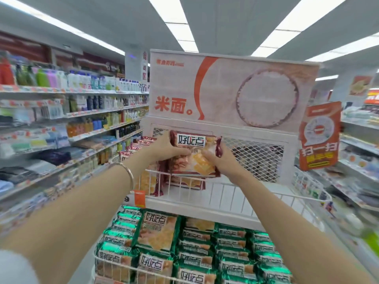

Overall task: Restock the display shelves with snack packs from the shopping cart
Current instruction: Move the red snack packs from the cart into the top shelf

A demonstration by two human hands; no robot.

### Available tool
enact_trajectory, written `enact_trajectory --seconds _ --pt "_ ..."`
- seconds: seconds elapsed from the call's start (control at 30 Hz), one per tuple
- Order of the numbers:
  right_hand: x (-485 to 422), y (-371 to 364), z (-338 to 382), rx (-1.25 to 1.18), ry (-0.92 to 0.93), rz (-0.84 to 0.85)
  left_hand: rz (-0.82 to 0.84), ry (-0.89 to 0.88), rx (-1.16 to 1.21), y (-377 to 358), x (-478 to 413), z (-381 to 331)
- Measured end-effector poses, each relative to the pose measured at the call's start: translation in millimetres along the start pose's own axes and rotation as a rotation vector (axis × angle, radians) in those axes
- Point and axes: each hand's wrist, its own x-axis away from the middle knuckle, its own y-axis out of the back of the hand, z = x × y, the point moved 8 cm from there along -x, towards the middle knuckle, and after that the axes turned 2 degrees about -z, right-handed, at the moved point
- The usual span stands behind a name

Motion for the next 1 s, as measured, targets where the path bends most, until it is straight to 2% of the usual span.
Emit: enact_trajectory --seconds 0.1,0.2,0.27,0.4,0.43,0.5,0.6,0.63,0.73,0.77,0.83,0.93,1.0 --pt "-7 -6 -30 -0.05 -0.118 0.057 0.024 0.008 -0.066 -2 -12 13" --pt "-11 -1 -34 0.007 -0.134 0.052 0.039 -0.019 -0.151 1 -23 19" --pt "-10 -1 -36 0.05 -0.152 0.079 0.106 -0.008 -0.204 0 -24 25" --pt "-1 -21 -42 0.31 -0.168 0.255 0.282 0.115 -0.563 -4 -15 52" --pt "-1 -23 -45 0.344 -0.183 0.282 0.293 0.12 -0.573 -4 -14 54" --pt "-2 -23 -49 0.299 -0.262 0.333 0.318 0.116 -0.443 -3 -14 52" --pt "-7 -18 -49 0.18 -0.352 0.236 0.328 0.116 -0.264 -2 -14 48" --pt "-7 -23 -50 0.196 -0.352 0.24 0.321 0.101 -0.335 -3 -16 51" --pt "-6 -43 -51 0.358 -0.347 0.388 0.331 0.041 -0.755 -6 -23 65" --pt "-9 -44 -51 0.42 -0.368 0.429 0.349 0.022 -0.816 -7 -23 63" --pt "-19 -38 -42 0.579 -0.321 0.429 0.354 0.0 -0.902 -3 -26 58" --pt "-36 -43 -18 0.794 -0.099 0.285 0.364 -0.056 -1.076 -2 -24 62" --pt "-28 -68 -14 0.949 -0.033 0.382 0.4 -0.069 -1.074 -6 -20 73"
